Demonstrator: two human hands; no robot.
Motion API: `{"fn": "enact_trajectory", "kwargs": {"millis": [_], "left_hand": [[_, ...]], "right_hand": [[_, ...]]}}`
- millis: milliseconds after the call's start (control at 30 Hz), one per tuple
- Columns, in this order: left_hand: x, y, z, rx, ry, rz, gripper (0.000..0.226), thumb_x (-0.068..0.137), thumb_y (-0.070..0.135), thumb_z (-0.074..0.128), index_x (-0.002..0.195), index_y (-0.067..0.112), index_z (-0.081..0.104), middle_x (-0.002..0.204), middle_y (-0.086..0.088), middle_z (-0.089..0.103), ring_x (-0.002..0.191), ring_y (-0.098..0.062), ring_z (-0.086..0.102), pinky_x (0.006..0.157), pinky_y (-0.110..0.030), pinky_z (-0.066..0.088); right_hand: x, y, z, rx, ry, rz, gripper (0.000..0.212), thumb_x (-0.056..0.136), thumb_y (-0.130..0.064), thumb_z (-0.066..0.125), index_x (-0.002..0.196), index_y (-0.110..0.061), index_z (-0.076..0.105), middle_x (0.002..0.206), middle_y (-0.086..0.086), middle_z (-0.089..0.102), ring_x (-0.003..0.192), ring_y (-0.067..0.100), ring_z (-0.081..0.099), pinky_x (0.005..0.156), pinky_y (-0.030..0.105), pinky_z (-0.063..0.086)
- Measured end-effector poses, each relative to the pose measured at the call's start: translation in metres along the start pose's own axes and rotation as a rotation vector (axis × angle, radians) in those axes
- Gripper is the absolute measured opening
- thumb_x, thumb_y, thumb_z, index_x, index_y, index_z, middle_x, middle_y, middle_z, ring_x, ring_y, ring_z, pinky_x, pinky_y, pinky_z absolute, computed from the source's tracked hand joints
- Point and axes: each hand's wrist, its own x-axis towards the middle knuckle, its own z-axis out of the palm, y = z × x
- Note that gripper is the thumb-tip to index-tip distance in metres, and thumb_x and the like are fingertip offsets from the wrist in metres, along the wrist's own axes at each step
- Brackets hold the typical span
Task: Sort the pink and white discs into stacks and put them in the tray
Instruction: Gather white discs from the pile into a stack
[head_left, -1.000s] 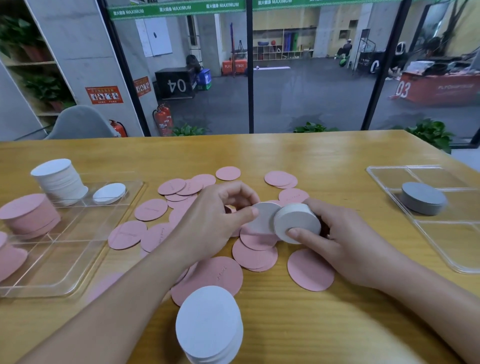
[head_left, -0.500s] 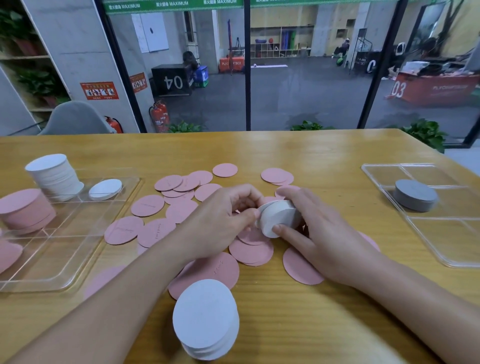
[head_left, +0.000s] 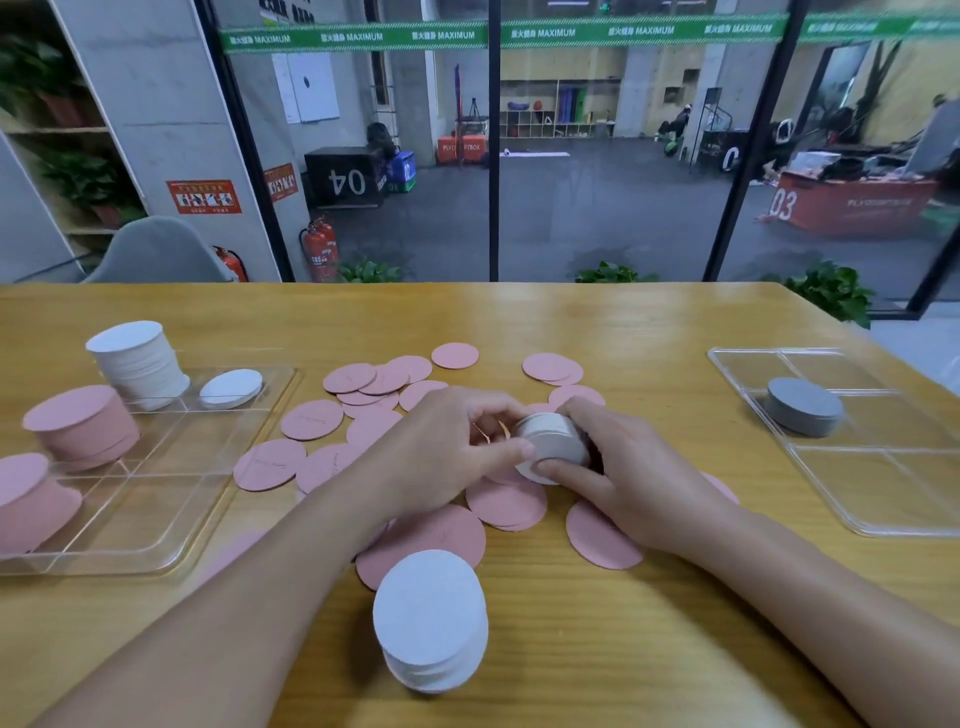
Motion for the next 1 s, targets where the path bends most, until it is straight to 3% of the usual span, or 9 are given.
{"fn": "enact_trajectory", "kwargs": {"millis": [100,200,300,467,600,667,767,833,1000], "left_hand": [[-0.002,0.006,-0.009,-0.043,0.048,-0.029,0.012,0.105,0.028,0.074,0.115,0.032,0.080,0.097,0.006,0.080,0.087,-0.019,0.073,0.080,-0.043,0.060],[-0.008,0.026,-0.031,-0.102,0.072,-0.032,0.011,0.108,0.019,0.072,0.115,0.017,0.081,0.098,-0.002,0.081,0.087,-0.025,0.074,0.080,-0.045,0.060],[-0.038,0.046,-0.060,-0.100,0.079,-0.061,0.017,0.110,0.020,0.068,0.121,0.015,0.080,0.098,0.000,0.081,0.088,-0.016,0.075,0.074,-0.039,0.060],[-0.133,0.042,-0.066,-0.123,0.260,-0.284,0.041,0.115,0.040,0.055,0.102,0.012,0.082,0.093,-0.003,0.078,0.082,-0.012,0.070,0.067,-0.023,0.052],[-0.178,0.032,-0.027,-0.106,0.295,-0.420,0.069,0.107,0.079,0.035,0.109,0.026,0.079,0.099,0.016,0.079,0.092,-0.004,0.070,0.080,-0.030,0.056],[-0.183,0.038,-0.010,-0.095,0.300,-0.364,0.068,0.109,0.078,0.029,0.108,0.027,0.074,0.102,0.013,0.076,0.101,-0.010,0.068,0.089,-0.041,0.056],[-0.180,0.054,0.008,-0.078,0.350,-0.315,0.043,0.116,0.056,0.037,0.091,0.035,0.066,0.088,0.017,0.068,0.089,-0.006,0.062,0.076,-0.030,0.047],[-0.177,0.058,0.015,-0.035,0.368,-0.305,0.042,0.117,0.048,0.039,0.083,0.033,0.058,0.080,0.019,0.061,0.081,-0.007,0.057,0.069,-0.032,0.042],[-0.177,0.049,0.018,-0.097,0.362,-0.314,0.043,0.115,0.050,0.040,0.083,0.027,0.057,0.075,0.011,0.056,0.075,-0.012,0.052,0.069,-0.041,0.044]], "right_hand": [[0.001,-0.013,-0.012,0.206,0.062,0.078,0.022,0.099,-0.038,0.077,0.116,-0.036,0.064,0.094,-0.012,0.072,0.075,0.011,0.066,0.070,0.031,0.052],[0.010,-0.043,-0.031,0.293,0.120,0.124,0.011,0.098,-0.028,0.080,0.105,-0.032,0.072,0.084,-0.013,0.074,0.065,0.010,0.065,0.063,0.026,0.047],[0.009,-0.079,-0.051,0.229,0.133,0.140,0.011,0.093,-0.034,0.084,0.097,-0.029,0.075,0.083,-0.012,0.074,0.065,0.008,0.063,0.062,0.025,0.045],[-0.030,-0.131,-0.038,0.538,-0.045,0.271,0.012,0.093,-0.026,0.084,0.096,-0.018,0.077,0.075,0.005,0.070,0.064,0.020,0.063,0.067,0.039,0.050],[-0.046,-0.144,-0.005,0.671,-0.218,0.402,0.021,0.093,-0.024,0.084,0.098,-0.005,0.077,0.075,0.009,0.067,0.070,0.021,0.060,0.069,0.038,0.048],[-0.049,-0.152,0.003,0.610,-0.218,0.439,0.020,0.092,-0.029,0.084,0.097,-0.010,0.078,0.077,0.009,0.070,0.071,0.020,0.061,0.069,0.038,0.048],[-0.050,-0.161,0.006,0.308,-0.179,0.409,0.024,0.087,-0.051,0.079,0.098,-0.030,0.078,0.089,-0.002,0.073,0.071,0.016,0.064,0.069,0.039,0.052],[-0.048,-0.165,0.003,0.125,-0.188,0.416,0.028,0.087,-0.062,0.074,0.101,-0.038,0.075,0.093,-0.012,0.072,0.078,0.018,0.069,0.072,0.041,0.057],[-0.046,-0.167,-0.003,0.181,-0.459,0.607,0.052,0.094,-0.072,0.063,0.092,-0.021,0.077,0.082,-0.007,0.065,0.071,0.012,0.059,0.071,0.029,0.047]]}}
